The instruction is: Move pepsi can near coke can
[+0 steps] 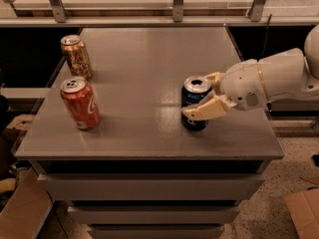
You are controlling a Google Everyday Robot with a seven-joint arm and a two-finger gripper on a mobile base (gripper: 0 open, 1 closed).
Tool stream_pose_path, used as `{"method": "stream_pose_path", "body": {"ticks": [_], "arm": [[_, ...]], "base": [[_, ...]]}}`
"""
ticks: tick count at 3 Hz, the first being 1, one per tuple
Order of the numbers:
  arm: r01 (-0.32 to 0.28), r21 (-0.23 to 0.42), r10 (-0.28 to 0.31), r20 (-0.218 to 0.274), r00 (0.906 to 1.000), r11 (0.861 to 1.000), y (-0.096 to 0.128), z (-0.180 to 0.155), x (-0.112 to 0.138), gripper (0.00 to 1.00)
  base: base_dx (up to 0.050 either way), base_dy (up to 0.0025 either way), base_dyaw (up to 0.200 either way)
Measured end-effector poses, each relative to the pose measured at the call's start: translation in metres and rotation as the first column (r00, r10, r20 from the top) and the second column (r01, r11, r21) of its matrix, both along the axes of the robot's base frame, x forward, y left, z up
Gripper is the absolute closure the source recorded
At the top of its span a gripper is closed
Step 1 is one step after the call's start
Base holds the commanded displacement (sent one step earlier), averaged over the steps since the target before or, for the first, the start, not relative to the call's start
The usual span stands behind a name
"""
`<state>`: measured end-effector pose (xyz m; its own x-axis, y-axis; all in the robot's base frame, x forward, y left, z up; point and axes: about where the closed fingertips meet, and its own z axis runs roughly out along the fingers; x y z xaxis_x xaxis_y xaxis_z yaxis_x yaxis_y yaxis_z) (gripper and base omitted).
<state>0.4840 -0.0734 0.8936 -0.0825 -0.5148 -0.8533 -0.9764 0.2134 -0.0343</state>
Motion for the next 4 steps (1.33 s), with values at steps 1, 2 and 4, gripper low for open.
{"method": "stream_pose_path", "body": {"ticks": [1, 2, 4], "arm": [[-0.019, 0.014, 0.019, 0.039, 0.9991, 1.000, 0.003, 0.024, 0.008, 1.00], [-0.046, 0.044, 0.043, 0.076, 0.9962, 0.998, 0.017, 0.051, 0.012, 1.00], [-0.160, 0.096, 0.149, 0.112, 0.9825, 0.982, 0.072, 0.087, -0.002, 1.00]], "base": [[0.000, 0.00000, 0.000], [0.000, 0.00000, 0.000], [0.000, 0.00000, 0.000]]}}
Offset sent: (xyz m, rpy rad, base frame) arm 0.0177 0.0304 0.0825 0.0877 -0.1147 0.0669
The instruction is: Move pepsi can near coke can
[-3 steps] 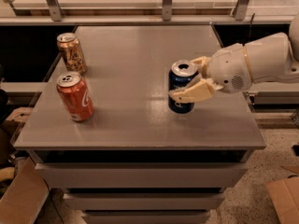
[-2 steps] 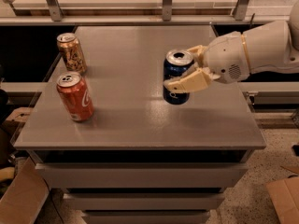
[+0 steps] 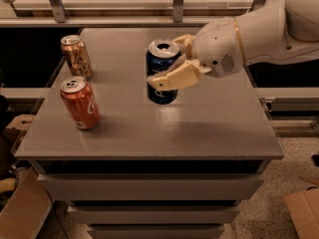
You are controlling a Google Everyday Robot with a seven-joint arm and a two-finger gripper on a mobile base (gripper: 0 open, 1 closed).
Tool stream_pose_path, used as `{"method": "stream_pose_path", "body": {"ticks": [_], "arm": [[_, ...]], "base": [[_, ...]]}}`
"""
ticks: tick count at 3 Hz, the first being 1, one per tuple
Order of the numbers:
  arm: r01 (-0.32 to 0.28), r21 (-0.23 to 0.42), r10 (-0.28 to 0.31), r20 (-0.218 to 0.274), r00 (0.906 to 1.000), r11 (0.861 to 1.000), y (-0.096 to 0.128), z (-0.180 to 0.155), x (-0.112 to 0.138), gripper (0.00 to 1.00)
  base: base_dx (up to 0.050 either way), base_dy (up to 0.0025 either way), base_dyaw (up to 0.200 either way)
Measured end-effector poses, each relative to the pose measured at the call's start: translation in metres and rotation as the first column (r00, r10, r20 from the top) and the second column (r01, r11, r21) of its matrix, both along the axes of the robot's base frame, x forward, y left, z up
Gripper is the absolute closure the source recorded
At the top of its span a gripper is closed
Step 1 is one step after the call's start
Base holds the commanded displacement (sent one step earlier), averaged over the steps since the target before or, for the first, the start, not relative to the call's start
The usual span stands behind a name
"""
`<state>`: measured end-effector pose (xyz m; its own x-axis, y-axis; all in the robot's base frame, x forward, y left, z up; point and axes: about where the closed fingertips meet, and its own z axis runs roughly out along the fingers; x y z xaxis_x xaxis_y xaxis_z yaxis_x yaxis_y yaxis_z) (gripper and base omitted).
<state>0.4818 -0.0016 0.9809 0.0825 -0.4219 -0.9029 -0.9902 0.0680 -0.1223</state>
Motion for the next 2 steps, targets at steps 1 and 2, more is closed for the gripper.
{"method": "stream_pose_path", "body": {"ticks": [1, 2], "arm": [[-0.064, 0.004, 0.064, -0.029, 0.9975, 0.998, 0.0291, -0.0044, -0.0087, 1.00], [-0.069, 0.004, 0.069, -0.029, 0.9972, 0.998, 0.0311, -0.0042, -0.0093, 1.00]], "base": [[0.000, 0.00000, 0.000], [0.000, 0.00000, 0.000]]}}
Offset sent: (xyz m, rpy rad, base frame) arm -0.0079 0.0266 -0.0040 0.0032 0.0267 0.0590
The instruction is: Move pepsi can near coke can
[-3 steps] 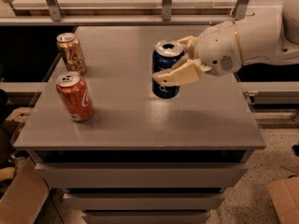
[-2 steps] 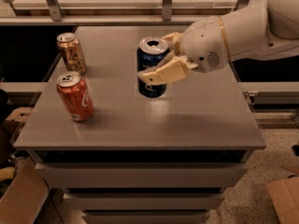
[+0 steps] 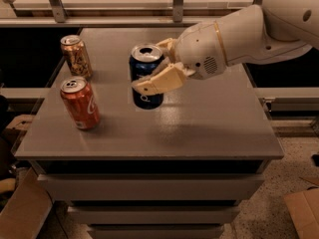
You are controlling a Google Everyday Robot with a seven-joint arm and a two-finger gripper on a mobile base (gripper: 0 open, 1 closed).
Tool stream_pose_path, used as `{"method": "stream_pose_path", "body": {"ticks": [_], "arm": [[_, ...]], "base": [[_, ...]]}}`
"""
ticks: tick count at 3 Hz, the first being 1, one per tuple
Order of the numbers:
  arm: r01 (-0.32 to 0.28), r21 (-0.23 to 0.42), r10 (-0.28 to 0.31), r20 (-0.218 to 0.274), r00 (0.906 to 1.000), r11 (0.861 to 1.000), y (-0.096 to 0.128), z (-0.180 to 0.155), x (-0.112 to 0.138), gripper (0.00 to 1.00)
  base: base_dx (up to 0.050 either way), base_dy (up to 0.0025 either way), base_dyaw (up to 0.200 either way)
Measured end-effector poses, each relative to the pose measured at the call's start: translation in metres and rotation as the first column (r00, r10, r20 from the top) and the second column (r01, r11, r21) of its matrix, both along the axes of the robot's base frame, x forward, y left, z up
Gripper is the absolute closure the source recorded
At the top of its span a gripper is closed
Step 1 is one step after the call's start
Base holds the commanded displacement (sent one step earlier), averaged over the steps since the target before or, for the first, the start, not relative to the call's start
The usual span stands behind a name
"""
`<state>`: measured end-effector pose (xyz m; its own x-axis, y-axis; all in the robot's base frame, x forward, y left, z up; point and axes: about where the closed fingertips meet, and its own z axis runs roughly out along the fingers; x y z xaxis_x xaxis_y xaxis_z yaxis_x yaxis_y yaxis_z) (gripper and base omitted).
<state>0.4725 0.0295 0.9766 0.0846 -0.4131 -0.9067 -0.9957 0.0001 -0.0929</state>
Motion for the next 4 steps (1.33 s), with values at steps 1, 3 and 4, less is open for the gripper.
{"method": "stream_pose_path", "body": {"ticks": [1, 3, 4], "arm": [[-0.013, -0.012, 0.013, -0.031, 0.9995, 1.000, 0.007, -0.012, -0.001, 1.00], [-0.045, 0.025, 0.047, -0.088, 0.9950, 0.999, 0.031, -0.054, 0.008, 1.00], [-0.041, 0.043, 0.045, -0.095, 0.9944, 0.998, 0.036, -0.072, 0.018, 1.00]], "base": [[0.000, 0.00000, 0.000], [0.000, 0.00000, 0.000], [0.000, 0.00000, 0.000]]}}
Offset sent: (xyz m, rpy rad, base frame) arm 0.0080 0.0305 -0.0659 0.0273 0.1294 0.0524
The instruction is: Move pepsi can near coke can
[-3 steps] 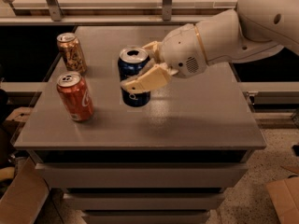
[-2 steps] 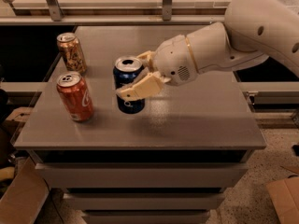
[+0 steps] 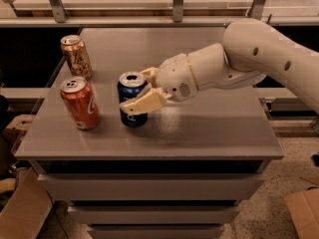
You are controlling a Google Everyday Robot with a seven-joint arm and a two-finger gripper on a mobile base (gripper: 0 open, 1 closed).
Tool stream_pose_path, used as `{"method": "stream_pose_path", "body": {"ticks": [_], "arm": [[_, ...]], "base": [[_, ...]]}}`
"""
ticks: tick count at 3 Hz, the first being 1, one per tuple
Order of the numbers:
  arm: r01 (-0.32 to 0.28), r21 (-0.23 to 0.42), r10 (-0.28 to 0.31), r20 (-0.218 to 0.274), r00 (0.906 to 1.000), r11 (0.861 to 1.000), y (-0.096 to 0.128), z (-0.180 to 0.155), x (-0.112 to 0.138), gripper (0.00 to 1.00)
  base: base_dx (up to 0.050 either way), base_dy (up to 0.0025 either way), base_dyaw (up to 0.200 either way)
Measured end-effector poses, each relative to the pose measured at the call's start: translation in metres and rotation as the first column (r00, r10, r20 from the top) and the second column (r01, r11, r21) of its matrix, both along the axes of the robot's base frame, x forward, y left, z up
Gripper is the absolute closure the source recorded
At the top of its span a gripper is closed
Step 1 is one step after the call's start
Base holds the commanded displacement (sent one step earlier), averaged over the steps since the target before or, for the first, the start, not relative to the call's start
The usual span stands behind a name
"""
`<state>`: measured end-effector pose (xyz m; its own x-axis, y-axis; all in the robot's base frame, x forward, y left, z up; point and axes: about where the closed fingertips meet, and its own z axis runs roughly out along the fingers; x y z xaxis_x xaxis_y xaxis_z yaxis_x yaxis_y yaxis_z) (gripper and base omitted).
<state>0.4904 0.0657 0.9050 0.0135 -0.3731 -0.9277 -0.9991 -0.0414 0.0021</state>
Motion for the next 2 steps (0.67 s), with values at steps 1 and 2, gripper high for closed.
{"method": "stream_pose_path", "body": {"ticks": [1, 2], "arm": [[-0.001, 0.009, 0.001, 0.002, 1.0000, 1.000, 0.0040, -0.0076, 0.0060, 1.00], [-0.011, 0.019, 0.011, 0.013, 0.9999, 1.000, 0.0126, -0.0085, 0.0111, 1.00]], "base": [[0.000, 0.00000, 0.000], [0.000, 0.00000, 0.000]]}}
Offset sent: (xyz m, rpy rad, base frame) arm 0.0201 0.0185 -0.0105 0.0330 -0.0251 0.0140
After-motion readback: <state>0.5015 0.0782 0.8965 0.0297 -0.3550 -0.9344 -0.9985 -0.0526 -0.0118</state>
